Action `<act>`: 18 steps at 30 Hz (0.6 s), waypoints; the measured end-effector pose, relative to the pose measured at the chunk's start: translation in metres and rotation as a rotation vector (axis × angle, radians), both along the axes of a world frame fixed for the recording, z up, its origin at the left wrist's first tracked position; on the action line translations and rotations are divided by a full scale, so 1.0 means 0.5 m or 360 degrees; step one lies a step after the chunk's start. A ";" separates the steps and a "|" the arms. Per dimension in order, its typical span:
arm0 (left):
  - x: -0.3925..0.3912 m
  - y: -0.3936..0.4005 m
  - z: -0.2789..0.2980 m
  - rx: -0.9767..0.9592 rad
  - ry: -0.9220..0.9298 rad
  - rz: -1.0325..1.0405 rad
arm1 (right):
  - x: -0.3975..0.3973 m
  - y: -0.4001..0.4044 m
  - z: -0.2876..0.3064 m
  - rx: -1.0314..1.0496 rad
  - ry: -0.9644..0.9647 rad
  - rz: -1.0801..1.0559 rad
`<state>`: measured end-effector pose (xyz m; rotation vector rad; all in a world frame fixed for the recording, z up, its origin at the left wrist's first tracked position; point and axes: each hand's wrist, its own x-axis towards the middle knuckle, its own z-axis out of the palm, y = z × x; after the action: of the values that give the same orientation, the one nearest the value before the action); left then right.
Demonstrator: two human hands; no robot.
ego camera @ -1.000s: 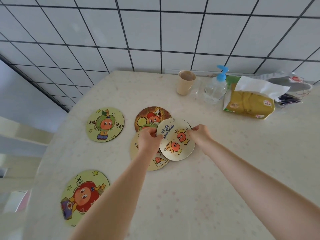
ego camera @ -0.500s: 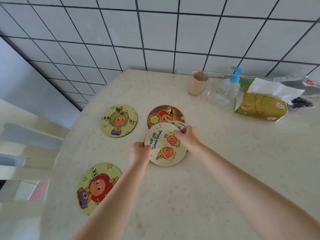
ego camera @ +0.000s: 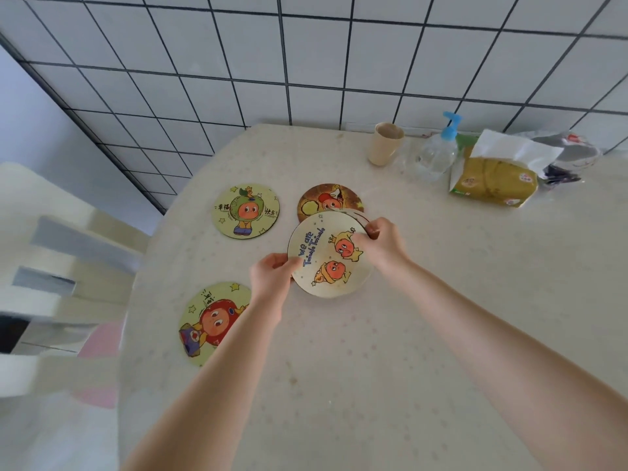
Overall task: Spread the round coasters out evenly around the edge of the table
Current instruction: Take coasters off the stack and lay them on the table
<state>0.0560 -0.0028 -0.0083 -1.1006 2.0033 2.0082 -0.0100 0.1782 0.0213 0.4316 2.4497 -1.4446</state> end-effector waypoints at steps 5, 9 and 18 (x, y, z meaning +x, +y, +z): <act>0.096 -0.009 0.036 -0.0060 0.0076 -0.0058 | 0.132 0.008 0.055 -0.0111 0.0031 -0.0058; 0.203 -0.009 0.047 -0.0071 0.0071 -0.0106 | 0.258 0.027 0.063 -0.0162 -0.0089 -0.0099; 0.448 0.053 -0.012 0.0022 -0.0205 -0.0058 | 0.502 0.074 -0.030 -0.0346 -0.0531 -0.0221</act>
<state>0.2799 0.0235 -0.0141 -1.1501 1.9295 1.8796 0.2408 0.2151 0.0064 0.7399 2.0132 -1.5305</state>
